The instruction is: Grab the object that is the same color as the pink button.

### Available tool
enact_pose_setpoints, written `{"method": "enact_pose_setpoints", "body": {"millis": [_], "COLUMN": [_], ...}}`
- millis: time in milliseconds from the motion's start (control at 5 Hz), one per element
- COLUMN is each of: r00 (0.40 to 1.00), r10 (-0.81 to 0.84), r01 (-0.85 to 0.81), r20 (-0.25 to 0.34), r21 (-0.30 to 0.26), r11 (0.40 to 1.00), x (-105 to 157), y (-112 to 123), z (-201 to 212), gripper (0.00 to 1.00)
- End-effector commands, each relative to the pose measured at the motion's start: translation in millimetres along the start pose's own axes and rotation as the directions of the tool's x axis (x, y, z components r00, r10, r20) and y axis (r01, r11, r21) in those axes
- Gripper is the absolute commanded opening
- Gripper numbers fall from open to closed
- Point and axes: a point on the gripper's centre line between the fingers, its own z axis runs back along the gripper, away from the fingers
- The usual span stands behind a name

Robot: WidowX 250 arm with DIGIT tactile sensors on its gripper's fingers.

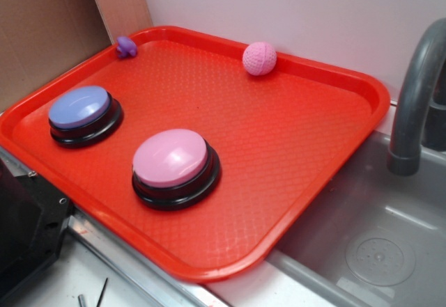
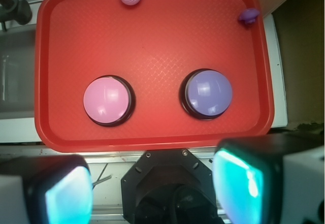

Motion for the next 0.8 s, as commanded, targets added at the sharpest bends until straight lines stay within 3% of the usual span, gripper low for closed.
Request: {"method": "enact_pose_setpoints", "body": {"millis": [0, 600], "r00": [1.000, 0.978], "r10": [0.000, 0.158], "r01": [0.000, -0.167], "r20": [0.000, 0.138], "r21": [0.000, 0.061], "r11": [1.000, 0.984], "x": [0.0, 50.9], "y": [0.0, -9.1], "z": [0.0, -61.2], "gripper": [1.00, 1.00]}}
